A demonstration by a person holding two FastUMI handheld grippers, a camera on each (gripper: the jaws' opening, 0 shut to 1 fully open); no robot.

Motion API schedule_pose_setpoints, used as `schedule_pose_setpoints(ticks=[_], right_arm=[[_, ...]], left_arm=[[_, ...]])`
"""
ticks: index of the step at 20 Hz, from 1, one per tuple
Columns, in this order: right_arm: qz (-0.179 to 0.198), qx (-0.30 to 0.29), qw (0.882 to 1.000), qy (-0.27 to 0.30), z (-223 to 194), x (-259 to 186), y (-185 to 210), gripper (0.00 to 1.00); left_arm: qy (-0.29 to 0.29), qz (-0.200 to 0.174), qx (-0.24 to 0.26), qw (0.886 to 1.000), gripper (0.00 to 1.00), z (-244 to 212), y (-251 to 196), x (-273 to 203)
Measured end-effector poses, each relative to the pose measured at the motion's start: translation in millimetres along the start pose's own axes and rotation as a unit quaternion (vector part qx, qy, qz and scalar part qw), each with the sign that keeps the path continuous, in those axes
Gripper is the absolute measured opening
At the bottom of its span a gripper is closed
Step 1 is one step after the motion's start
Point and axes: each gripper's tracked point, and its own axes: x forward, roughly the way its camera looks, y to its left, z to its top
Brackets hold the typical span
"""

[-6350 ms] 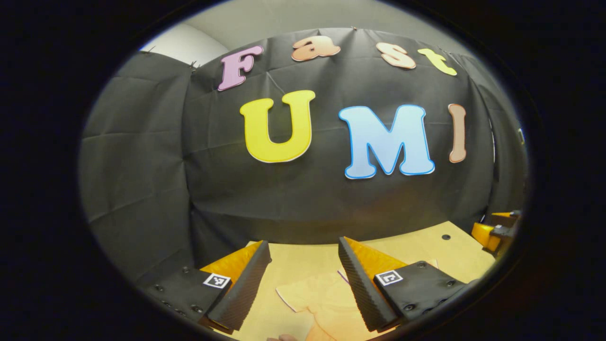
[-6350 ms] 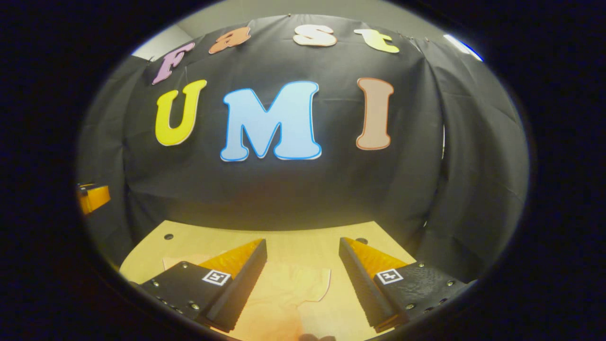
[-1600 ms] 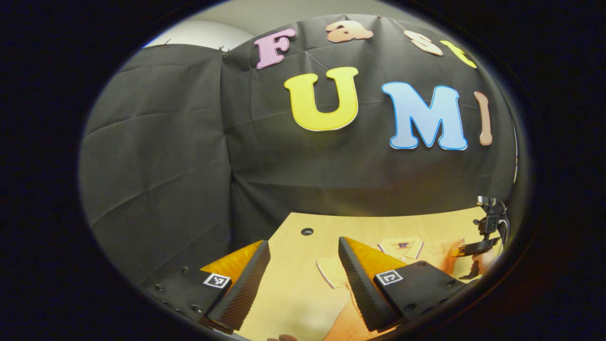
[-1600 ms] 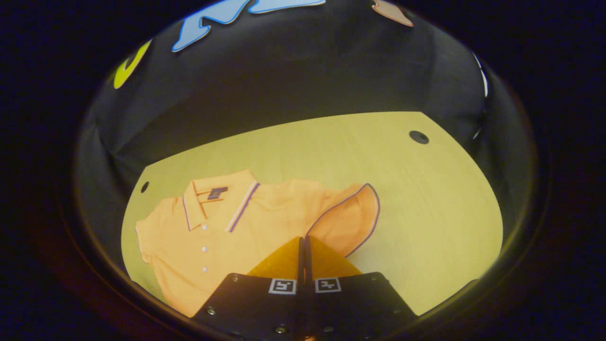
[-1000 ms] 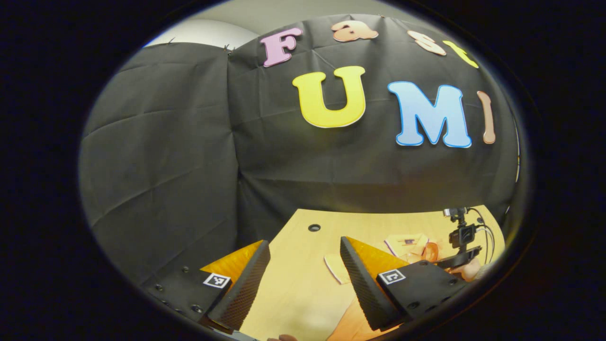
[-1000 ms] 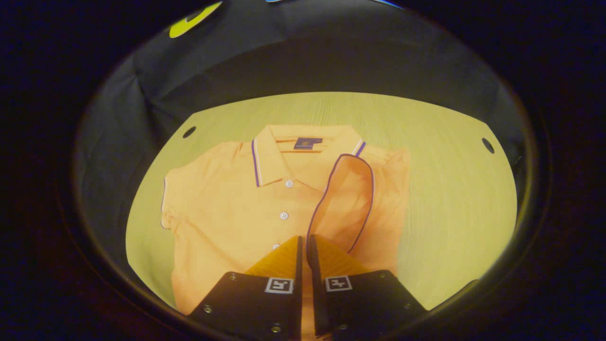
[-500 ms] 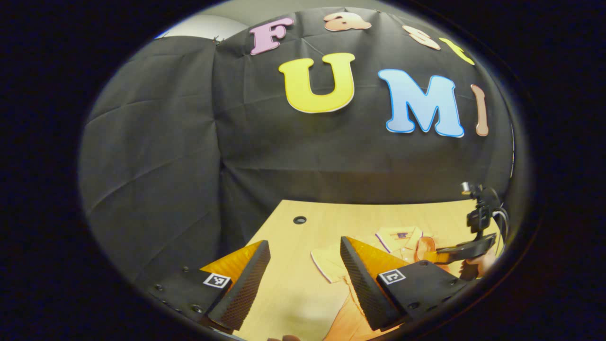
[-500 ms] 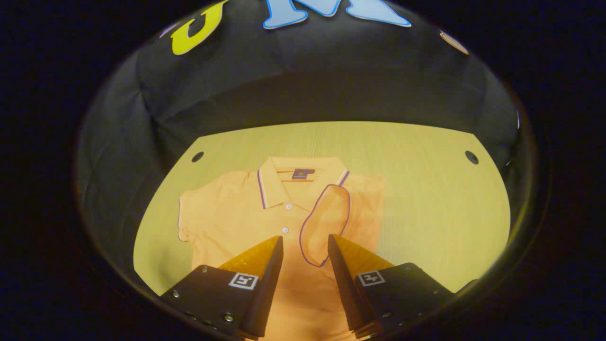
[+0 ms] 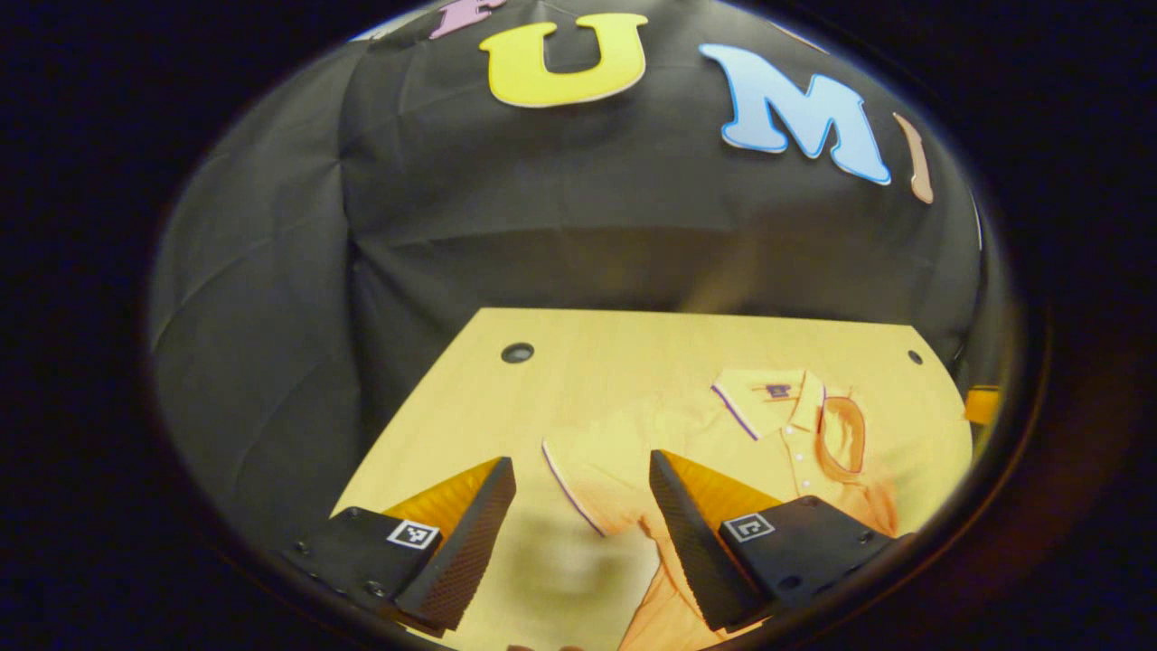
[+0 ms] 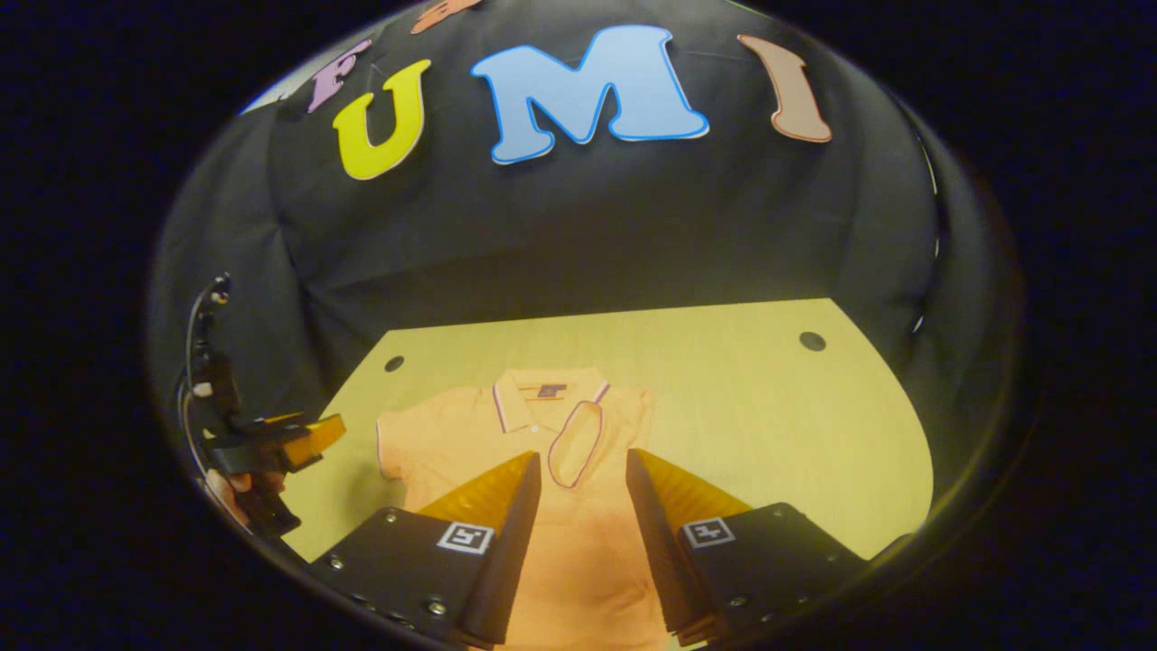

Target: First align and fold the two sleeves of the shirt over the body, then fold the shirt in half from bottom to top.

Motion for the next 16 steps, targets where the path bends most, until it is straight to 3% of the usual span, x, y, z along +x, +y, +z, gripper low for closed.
schedule_pose_setpoints(ticks=[8,9,10,16], right_arm=[[-0.073,0.055,0.995,-0.028,-9,-81,-30,0.62],[-0.082,0.062,0.994,-0.028,-14,-87,-35,0.62],[-0.093,0.067,0.993,-0.028,-19,-91,-40,0.62],[-0.135,0.092,0.986,-0.022,-48,-115,-58,0.62]], left_arm=[[0.084,0.010,0.016,0.996,1.00,-65,5,77],[0.087,0.012,0.020,0.996,0.96,-69,4,84],[0.091,0.012,0.022,0.996,1.00,-73,1,89],[0.103,0.002,0.017,0.995,1.00,-82,-5,96]])
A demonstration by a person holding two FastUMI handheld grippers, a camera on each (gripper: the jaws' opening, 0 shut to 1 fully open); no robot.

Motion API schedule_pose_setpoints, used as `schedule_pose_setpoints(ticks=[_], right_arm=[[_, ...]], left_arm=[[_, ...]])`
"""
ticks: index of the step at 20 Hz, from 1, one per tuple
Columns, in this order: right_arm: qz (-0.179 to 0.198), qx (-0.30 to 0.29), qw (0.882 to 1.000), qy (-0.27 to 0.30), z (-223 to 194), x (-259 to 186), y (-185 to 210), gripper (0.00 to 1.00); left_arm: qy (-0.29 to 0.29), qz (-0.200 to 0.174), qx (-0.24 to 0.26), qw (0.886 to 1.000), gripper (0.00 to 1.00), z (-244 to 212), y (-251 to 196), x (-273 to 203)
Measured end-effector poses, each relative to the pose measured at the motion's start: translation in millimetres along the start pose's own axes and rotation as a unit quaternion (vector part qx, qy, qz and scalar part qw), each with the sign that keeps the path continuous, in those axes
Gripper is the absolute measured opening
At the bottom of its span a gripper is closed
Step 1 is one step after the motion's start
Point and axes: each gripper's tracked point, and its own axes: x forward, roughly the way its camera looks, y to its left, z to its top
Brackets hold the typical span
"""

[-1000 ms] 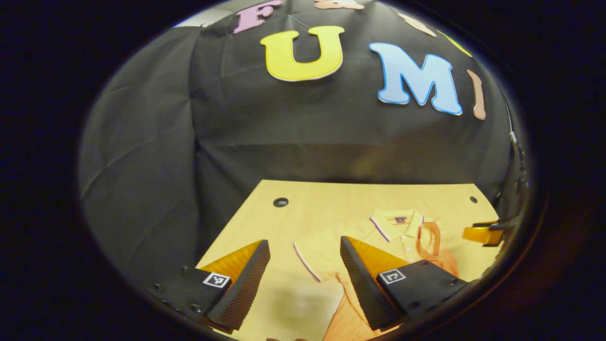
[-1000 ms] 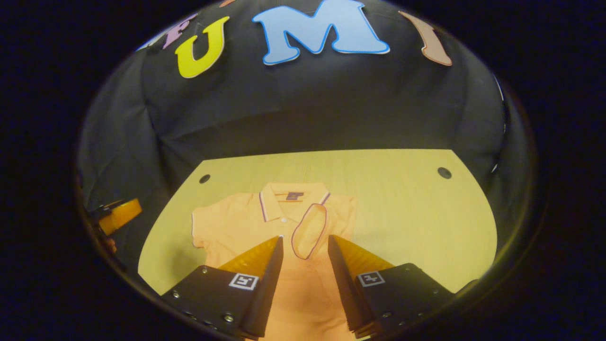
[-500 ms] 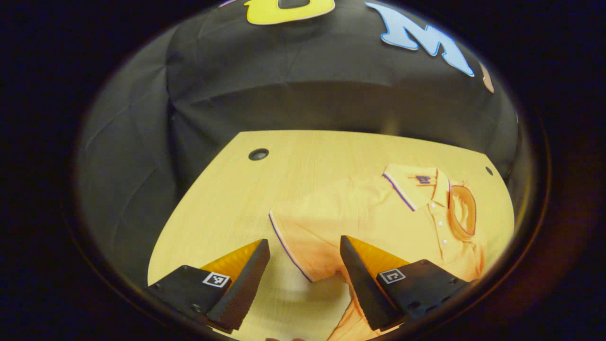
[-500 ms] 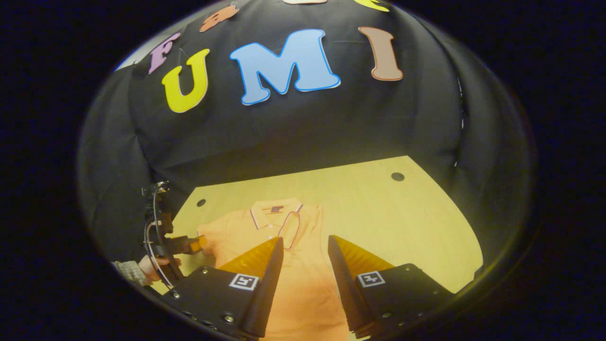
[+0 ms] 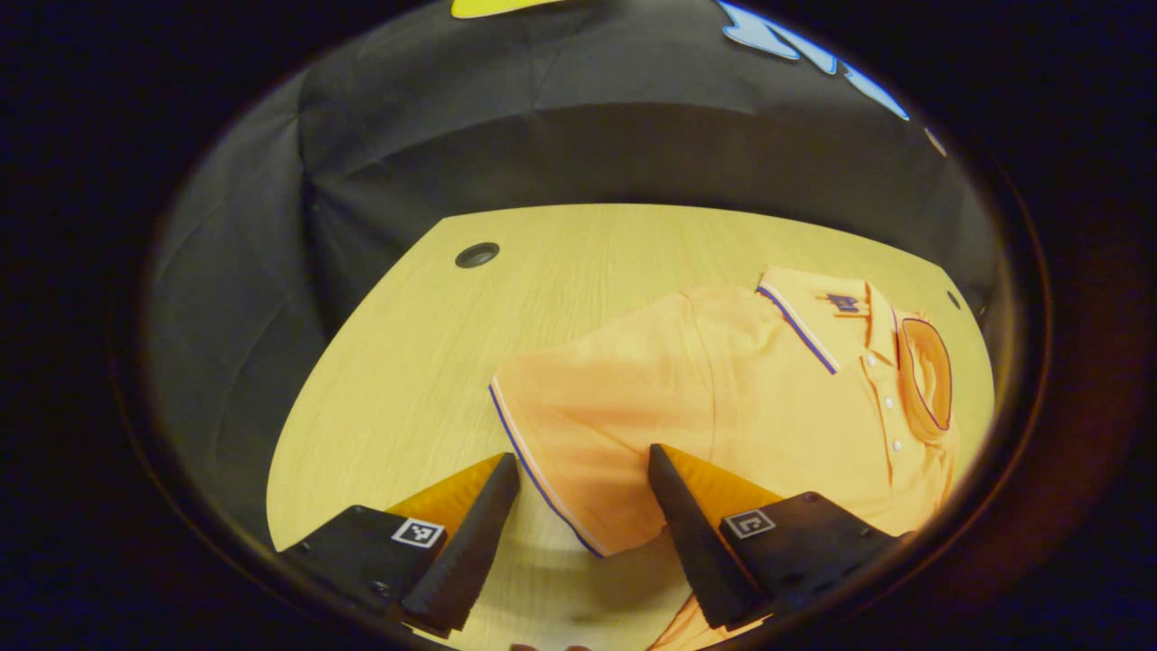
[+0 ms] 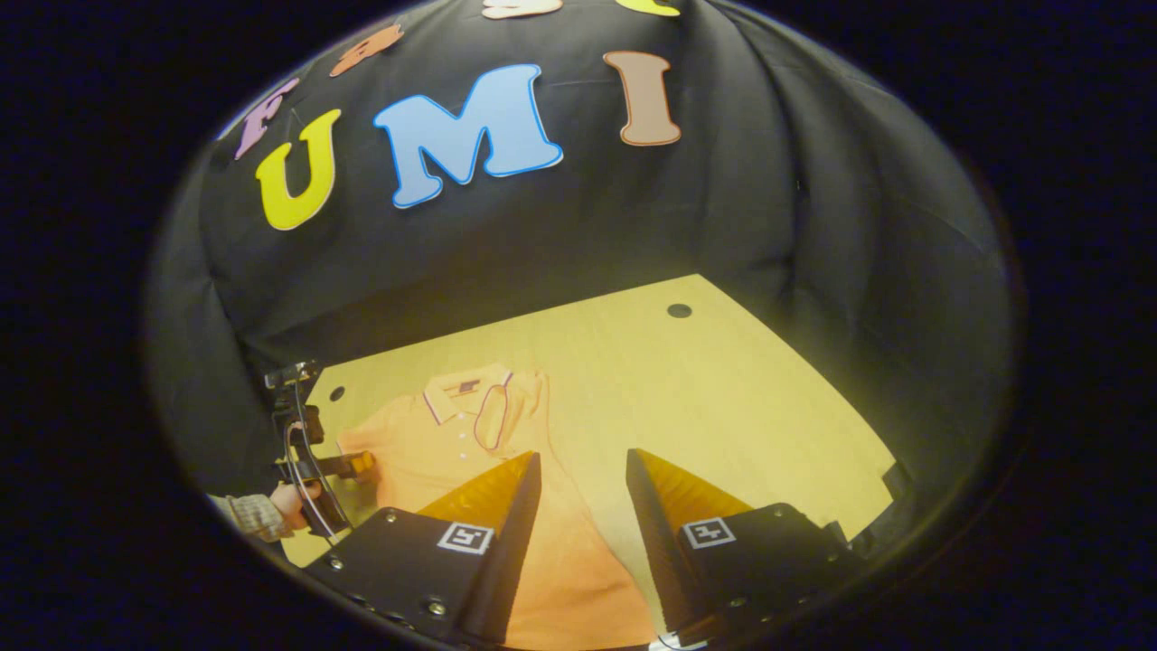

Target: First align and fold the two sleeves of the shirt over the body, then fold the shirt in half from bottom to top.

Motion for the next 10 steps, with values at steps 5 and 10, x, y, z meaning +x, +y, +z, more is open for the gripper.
schedule_pose_setpoints(ticks=[5,10], right_arm=[[-0.005,0.013,1.000,0.008,-7,3,-3,0.62],[-0.001,0.004,1.000,0.013,-7,7,-1,0.62]], left_arm=[[-0.014,-0.020,-0.020,1.000,0.87,-1,-10,5],[-0.029,-0.021,-0.022,0.999,0.35,6,-21,7]])
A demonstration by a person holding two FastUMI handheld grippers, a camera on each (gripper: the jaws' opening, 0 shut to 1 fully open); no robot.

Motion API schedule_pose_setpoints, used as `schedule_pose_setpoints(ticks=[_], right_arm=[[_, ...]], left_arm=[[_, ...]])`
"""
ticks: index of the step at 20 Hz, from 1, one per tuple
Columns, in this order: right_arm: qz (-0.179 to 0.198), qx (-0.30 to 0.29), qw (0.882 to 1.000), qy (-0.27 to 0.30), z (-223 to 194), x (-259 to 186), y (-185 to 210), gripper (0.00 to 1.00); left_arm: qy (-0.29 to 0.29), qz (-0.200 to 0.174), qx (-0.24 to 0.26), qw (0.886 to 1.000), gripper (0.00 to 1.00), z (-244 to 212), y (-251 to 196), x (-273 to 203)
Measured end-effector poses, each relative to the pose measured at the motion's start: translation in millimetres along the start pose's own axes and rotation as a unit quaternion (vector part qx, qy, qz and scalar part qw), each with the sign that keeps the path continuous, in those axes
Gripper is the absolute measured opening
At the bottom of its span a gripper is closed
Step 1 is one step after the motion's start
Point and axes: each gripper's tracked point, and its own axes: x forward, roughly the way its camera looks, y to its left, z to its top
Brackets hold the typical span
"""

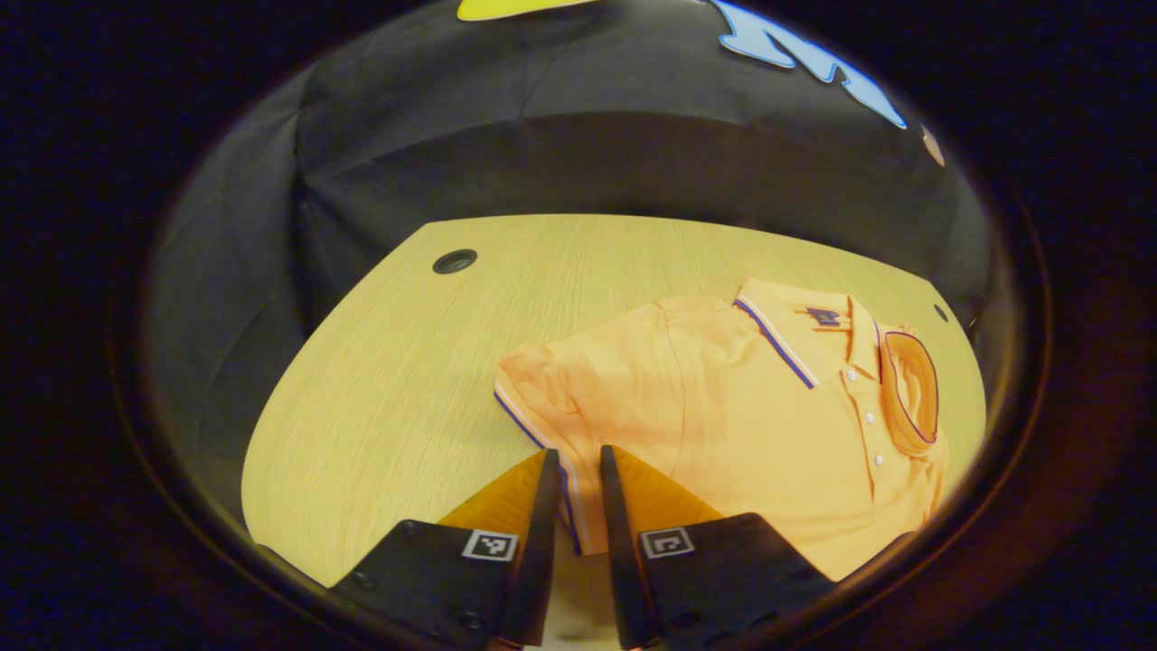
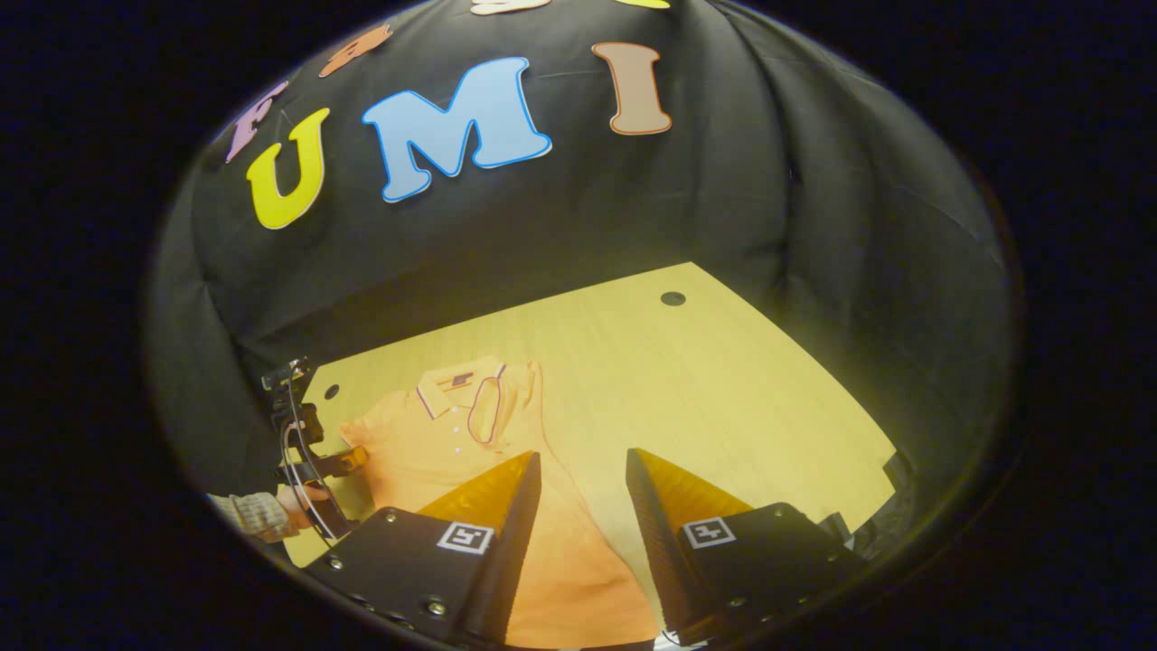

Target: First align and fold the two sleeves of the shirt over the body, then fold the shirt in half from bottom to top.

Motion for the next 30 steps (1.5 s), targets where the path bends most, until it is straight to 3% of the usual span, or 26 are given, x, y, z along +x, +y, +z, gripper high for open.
schedule_pose_setpoints(ticks=[2,3,12,16,23,30], right_arm=[[0.001,-0.002,1.000,0.002,-1,0,0,0.62],[0.001,-0.002,1.000,0.003,-2,0,-1,0.62],[0.004,0.000,1.000,0.012,-9,1,-11,0.62],[0.006,0.007,1.000,0.010,-7,2,-14,0.62],[-0.003,0.016,1.000,0.005,-9,-3,-30,0.62],[-0.019,0.046,0.999,0.001,-17,-9,-53,0.62]], left_arm=[[-0.003,-0.001,-0.005,1.000,0.29,1,-1,1],[-0.003,-0.003,-0.001,1.000,0.14,1,-1,2],[0.017,0.001,0.050,0.999,0.10,3,-6,-2],[-0.004,-0.005,0.066,0.998,0.10,20,-23,-11],[-0.075,-0.083,0.148,0.983,0.10,71,-121,-40],[-0.081,-0.150,0.196,0.966,0.10,67,-214,-55]])
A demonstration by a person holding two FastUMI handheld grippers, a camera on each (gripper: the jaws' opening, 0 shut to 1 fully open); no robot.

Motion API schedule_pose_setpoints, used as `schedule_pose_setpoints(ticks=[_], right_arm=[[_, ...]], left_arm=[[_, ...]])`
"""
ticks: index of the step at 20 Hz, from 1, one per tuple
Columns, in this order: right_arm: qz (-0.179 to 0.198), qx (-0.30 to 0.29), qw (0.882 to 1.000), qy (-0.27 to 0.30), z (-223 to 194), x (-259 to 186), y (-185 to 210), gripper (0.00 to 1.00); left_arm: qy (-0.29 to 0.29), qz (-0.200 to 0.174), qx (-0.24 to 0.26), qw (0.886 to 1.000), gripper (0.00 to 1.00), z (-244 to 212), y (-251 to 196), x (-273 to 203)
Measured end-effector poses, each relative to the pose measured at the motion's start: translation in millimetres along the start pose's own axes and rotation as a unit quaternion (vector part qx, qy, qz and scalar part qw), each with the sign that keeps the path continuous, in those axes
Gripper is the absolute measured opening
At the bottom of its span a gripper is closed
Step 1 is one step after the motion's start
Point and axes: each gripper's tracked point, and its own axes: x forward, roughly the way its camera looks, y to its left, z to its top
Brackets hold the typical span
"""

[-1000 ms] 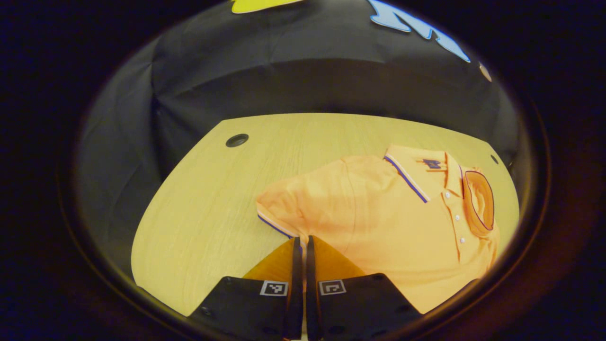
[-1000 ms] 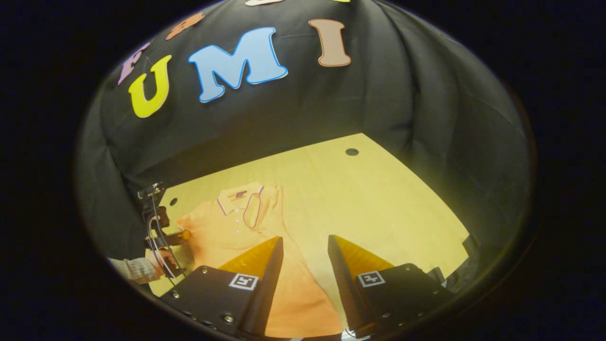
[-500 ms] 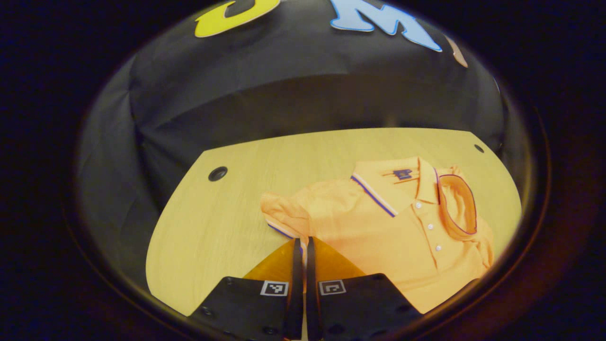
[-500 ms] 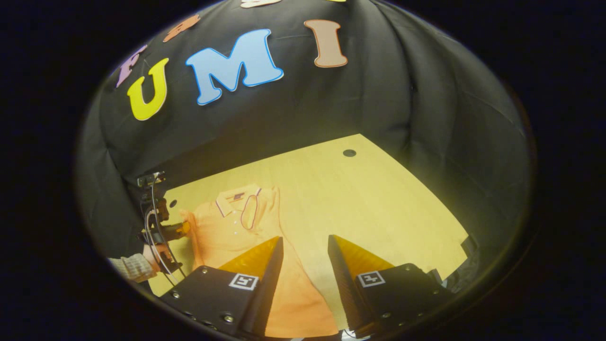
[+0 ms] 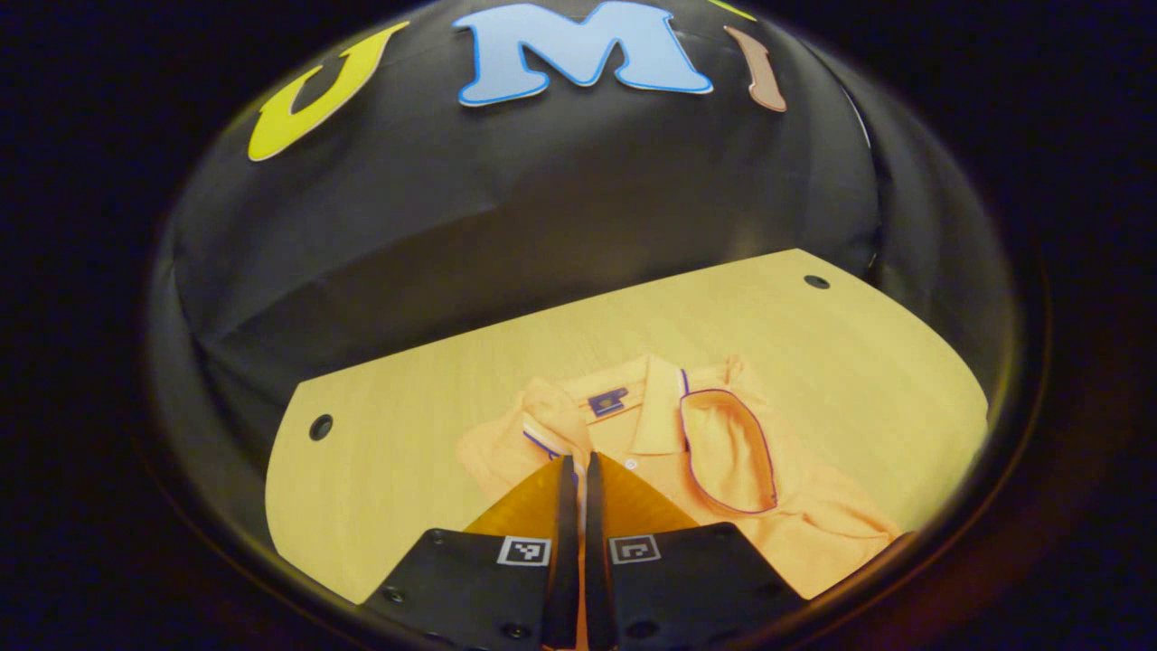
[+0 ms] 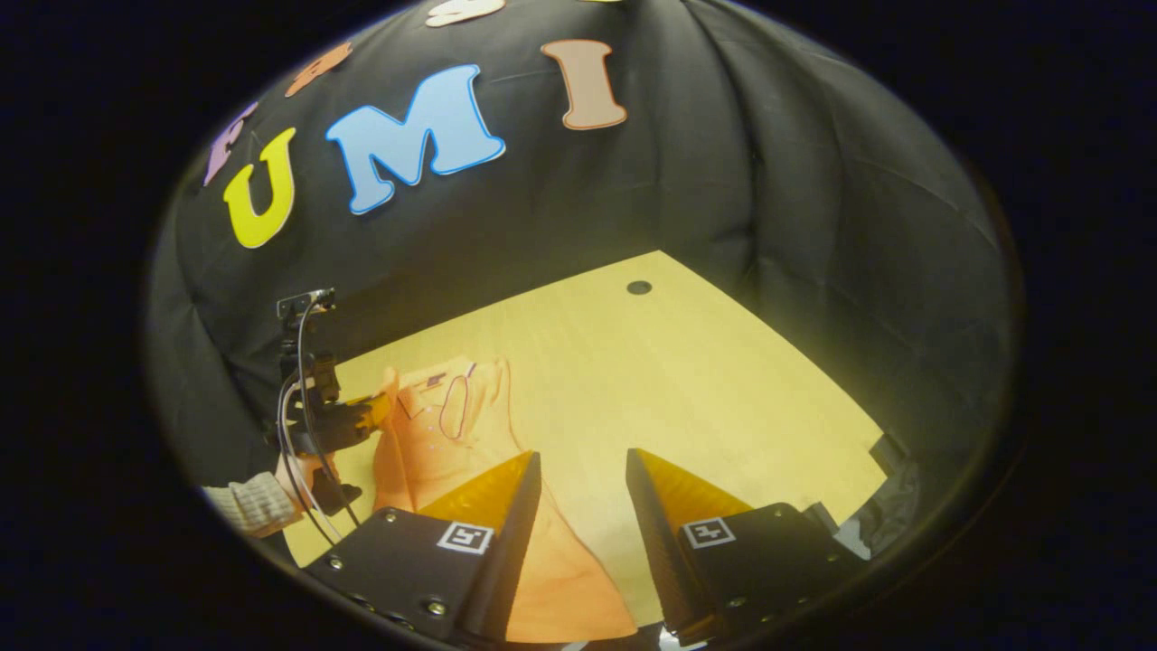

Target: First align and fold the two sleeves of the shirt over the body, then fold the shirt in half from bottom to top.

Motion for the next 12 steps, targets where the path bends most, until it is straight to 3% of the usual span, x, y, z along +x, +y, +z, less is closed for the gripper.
schedule_pose_setpoints(ticks=[6,7,8,10,12], right_arm=[[-0.004,0.019,1.000,-0.005,1,-1,-12,0.62],[-0.003,0.020,1.000,-0.003,0,1,-12,0.62],[-0.001,0.020,1.000,0.000,-2,3,-12,0.61],[0.003,0.018,1.000,0.006,-5,4,-11,0.62],[0.009,0.015,1.000,0.006,-4,6,-9,0.62]], left_arm=[[0.021,-0.023,0.008,0.999,0.10,-5,-35,13],[0.029,-0.024,0.003,0.999,0.15,-11,-37,13],[0.035,-0.018,0.000,0.999,0.29,-13,-36,14],[0.035,-0.016,-0.013,0.999,0.74,-14,-35,13],[0.031,-0.020,-0.021,0.999,0.77,-13,-35,9]])
